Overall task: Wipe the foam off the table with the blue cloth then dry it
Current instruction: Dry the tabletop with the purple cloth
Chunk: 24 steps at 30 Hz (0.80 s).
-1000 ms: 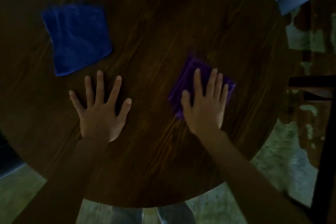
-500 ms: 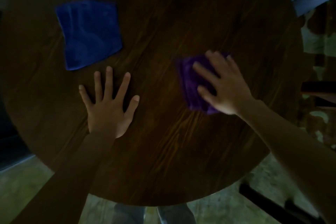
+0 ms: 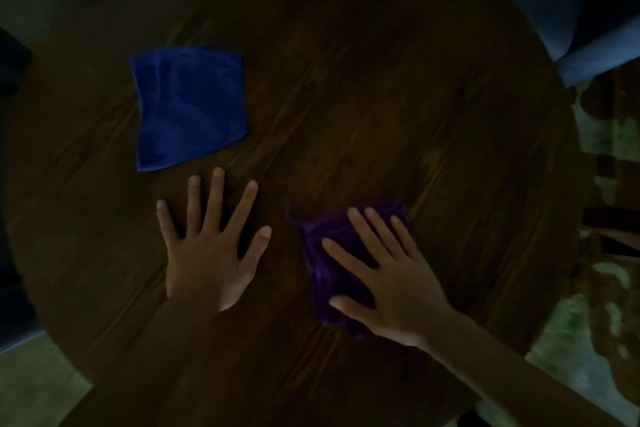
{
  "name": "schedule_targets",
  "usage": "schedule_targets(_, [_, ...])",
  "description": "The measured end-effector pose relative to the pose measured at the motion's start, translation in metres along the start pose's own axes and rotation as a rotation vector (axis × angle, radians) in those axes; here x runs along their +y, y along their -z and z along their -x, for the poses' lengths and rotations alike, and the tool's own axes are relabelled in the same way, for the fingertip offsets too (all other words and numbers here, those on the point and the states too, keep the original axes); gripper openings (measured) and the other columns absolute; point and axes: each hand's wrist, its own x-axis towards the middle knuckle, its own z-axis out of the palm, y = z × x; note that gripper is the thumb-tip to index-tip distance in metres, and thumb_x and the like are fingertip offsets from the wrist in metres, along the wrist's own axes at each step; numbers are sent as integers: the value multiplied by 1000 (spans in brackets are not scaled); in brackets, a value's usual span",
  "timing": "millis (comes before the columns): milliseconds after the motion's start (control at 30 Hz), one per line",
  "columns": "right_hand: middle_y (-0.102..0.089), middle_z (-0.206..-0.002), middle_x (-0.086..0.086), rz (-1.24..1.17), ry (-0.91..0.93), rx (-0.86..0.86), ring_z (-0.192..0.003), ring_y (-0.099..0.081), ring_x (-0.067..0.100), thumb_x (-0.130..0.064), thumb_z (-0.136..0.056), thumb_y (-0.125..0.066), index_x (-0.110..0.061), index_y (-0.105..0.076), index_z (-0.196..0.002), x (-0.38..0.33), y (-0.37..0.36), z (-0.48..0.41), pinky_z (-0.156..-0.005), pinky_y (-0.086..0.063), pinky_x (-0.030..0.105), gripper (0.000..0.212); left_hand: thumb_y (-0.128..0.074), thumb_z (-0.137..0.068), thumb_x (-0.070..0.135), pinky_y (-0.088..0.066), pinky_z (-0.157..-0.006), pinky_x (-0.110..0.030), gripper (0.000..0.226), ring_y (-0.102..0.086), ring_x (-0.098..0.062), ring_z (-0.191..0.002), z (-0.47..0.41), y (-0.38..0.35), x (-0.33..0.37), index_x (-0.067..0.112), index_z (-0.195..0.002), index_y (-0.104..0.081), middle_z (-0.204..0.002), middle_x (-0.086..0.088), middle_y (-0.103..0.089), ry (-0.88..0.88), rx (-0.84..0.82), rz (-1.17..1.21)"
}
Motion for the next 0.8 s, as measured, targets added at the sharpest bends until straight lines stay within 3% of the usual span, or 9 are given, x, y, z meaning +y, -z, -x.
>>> schedule_targets(100, [-11, -173, 13, 10, -110, 12, -158, -16, 36, -79, -96, -24, -42, -14, -164, 57, 9, 8, -125, -13, 54, 78, -14, -98, 74, -4, -118, -72, 70, 14, -29, -157, 5, -1, -1, 48, -160, 5, -172, 0, 9, 16, 5, 4])
schedule_targets(233, [-4, -173, 12, -36, -612, 83, -159, -6, 34, -79, -96, -15, -44, -3, -163, 114, 33, -53, -127, -3, 54, 77, -15, -99, 72, -3, -118, -72, 69, 13, -29, -157, 5, -2, -1, 46, -161, 3, -172, -1, 8, 3, 17, 1])
schedule_targets(333, [3, -173, 14, -118, -919, 125, -159, 3, 35, -75, -97, -8, -39, 0, -165, 110, 44, -128, -127, 2, 57, 77, -16, -99, 72, -2, -118, -72, 70, 13, -30, -157, 5, -3, -1, 45, -161, 1, -172, -2, 7, -2, 29, 1])
schedule_targets(400, [4, -172, 19, -170, -996, 145, -159, 5, 38, -70, -99, -11, -34, -1, -166, 89, 50, -163, -126, 1, 58, 77, -16, -99, 72, -1, -119, -72, 70, 14, -29, -157, 6, -3, -3, 45, -161, 2, -172, -2, 9, -6, 28, 5])
schedule_targets(500, [-3, -172, 21, -121, -789, 171, -159, -2, 38, -65, -102, -15, -32, -7, -166, 42, 50, -172, -127, -3, 57, 72, -15, -99, 72, -1, -119, -72, 70, 14, -30, -157, 6, -2, -3, 45, -161, 3, -172, -2, 9, -2, 21, -1])
schedule_targets(667, [-11, -172, 14, -11, -25, 76, -159, -11, 34, -65, -104, -25, -36, -13, -165, -17, 13, -70, -126, -13, 55, 69, -14, -98, 74, -1, -119, -71, 70, 17, -30, -157, 6, -1, -2, 46, -160, 5, -172, -2, 11, 9, 2, -6])
schedule_targets(800, [-6, -173, 12, 53, 72, -11, -160, -7, 31, -71, -100, -29, -41, -12, -164, 38, 4, 12, -128, -5, 49, 73, -15, -99, 73, 2, -118, -70, 70, 14, -31, -157, 6, 0, 0, 45, -161, 2, -172, -3, 7, -7, 5, 0])
